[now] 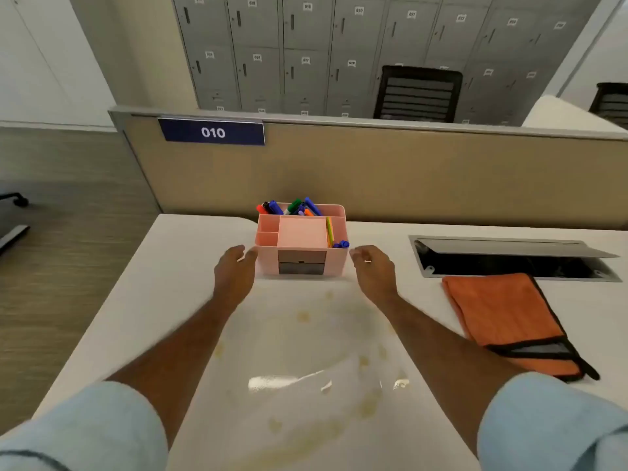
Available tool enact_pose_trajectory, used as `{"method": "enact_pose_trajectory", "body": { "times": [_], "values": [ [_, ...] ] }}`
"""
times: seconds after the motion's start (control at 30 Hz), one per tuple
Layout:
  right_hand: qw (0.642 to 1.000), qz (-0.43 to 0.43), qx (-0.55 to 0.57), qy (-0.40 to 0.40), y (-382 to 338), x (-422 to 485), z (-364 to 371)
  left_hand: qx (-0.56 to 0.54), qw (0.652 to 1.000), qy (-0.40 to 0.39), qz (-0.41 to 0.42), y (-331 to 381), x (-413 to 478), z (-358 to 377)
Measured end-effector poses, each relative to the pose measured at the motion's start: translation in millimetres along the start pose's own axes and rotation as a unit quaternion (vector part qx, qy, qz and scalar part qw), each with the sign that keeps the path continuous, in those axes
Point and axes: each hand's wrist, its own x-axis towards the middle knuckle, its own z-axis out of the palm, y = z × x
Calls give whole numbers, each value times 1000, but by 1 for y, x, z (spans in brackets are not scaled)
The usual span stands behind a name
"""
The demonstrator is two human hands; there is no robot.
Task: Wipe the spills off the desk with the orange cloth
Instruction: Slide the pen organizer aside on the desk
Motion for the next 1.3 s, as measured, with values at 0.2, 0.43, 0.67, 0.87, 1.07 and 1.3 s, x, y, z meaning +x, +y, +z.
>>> {"method": "enact_pose_trajectory", "body": {
  "times": [0.2, 0.43, 0.67, 0.87, 1.07, 1.3],
  "values": [
    [965, 175, 184, -68, -19, 34, 26, -32, 992, -111, -54, 14, 36, 11],
    [960, 191, 198, -57, -22, 47, 22, -49, 992, -93, -73, 25, 48, 12],
    [972, 147, 165, -78, -31, 33, 48, 5, 997, -80, -19, 13, 60, -27],
    [973, 112, 163, -121, -89, 20, 110, -4, 999, -36, -31, -16, 82, -107],
    [974, 85, 152, -147, -131, 12, 173, -34, 998, 15, -50, -50, 110, -167],
    [980, 63, 108, -152, -150, 15, 220, -82, 990, 37, -113, -90, 128, -182]
  ]
}}
